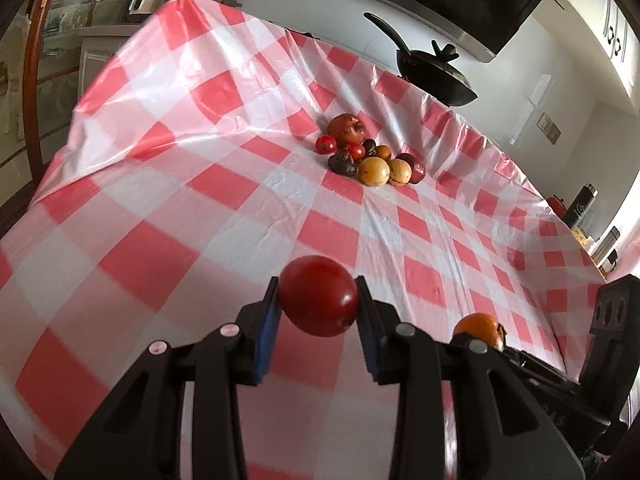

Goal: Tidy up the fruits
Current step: 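Carry the tomato and tangerine to the white box and release both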

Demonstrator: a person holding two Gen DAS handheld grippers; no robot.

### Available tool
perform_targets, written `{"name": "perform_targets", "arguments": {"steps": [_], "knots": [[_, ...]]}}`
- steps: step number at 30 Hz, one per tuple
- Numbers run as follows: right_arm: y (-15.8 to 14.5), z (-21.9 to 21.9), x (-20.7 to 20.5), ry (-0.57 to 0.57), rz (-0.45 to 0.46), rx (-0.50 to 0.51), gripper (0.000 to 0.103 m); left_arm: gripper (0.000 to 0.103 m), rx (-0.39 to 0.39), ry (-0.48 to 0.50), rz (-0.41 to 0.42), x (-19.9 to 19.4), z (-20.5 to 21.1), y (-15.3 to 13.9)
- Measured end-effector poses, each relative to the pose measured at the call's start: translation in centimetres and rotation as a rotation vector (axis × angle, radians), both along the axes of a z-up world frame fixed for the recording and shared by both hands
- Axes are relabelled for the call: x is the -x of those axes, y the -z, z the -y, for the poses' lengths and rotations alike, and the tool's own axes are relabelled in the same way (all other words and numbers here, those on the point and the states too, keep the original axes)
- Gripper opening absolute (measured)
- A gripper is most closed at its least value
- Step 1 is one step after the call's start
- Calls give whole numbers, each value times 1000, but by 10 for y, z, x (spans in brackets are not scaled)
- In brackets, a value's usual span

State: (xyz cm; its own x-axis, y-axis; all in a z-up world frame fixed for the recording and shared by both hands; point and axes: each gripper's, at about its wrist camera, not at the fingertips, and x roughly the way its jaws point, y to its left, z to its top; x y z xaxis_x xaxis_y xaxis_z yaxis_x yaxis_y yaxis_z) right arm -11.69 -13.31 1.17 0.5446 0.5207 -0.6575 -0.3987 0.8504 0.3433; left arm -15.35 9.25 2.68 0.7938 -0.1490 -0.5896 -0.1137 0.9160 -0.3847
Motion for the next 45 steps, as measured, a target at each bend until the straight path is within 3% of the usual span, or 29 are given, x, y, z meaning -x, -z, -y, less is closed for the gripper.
{"name": "perform_targets", "arguments": {"steps": [12,24,30,45], "knots": [[-3,-37,40,-129,45,62,44,36,-38,-18,-6,52,-31,0],[2,-109,96,-390,103,133,44,36,-72,-87,-47,118,-74,15],[2,-151,140,-589,184,195,44,36,-61,-170,-62,152,-106,22],[63,-246,216,-956,194,413,44,36,38,-438,-281,217,-192,113]]}}
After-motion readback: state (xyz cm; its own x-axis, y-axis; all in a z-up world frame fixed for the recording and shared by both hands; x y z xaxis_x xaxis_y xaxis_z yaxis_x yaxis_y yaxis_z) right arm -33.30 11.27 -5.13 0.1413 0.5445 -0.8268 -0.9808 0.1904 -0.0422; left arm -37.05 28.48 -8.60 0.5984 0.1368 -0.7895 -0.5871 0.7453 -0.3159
